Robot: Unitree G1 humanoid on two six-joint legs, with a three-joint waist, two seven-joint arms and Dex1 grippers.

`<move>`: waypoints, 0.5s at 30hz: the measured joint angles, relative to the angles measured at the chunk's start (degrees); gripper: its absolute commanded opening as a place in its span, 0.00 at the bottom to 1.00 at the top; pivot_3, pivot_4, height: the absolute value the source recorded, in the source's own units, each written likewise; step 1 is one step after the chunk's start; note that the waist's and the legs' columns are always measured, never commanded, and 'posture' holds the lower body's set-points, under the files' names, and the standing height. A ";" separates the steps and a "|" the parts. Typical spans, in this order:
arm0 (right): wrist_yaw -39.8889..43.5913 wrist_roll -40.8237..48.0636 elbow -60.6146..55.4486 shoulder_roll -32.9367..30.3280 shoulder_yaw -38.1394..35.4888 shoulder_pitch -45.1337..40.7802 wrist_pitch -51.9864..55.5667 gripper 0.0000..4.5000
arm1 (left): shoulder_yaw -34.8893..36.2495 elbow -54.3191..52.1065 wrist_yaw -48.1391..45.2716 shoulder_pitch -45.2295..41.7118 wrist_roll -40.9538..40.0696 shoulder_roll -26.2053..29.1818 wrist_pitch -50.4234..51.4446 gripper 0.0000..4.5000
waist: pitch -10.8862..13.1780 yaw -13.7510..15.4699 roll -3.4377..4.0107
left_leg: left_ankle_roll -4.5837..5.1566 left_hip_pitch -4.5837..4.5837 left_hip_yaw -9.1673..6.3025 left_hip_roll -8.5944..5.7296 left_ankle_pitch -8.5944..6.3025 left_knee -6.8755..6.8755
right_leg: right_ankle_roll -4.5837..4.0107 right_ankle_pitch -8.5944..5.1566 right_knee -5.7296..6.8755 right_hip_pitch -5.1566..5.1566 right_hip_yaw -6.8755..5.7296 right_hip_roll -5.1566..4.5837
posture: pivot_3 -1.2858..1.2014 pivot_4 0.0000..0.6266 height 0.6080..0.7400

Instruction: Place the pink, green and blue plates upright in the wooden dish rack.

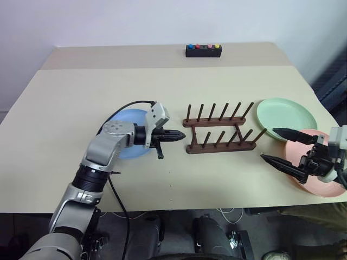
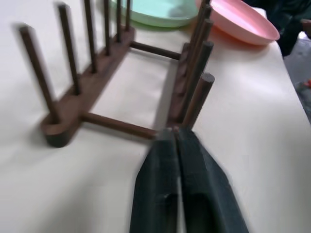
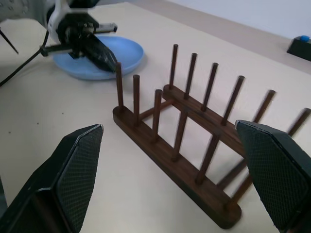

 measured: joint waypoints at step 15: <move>1.03 -11.65 5.75 -0.18 14.17 -3.46 -3.92 0.01 | -6.71 -13.00 -7.90 5.75 -11.73 8.89 9.56 0.00 | -0.03 0.01 0.07 | 0.00 0.08 -0.03 0.00 0.00 0.00 | -0.01 0.00 -0.12 0.14 -0.02 0.00 | 0.52 0.24 1.00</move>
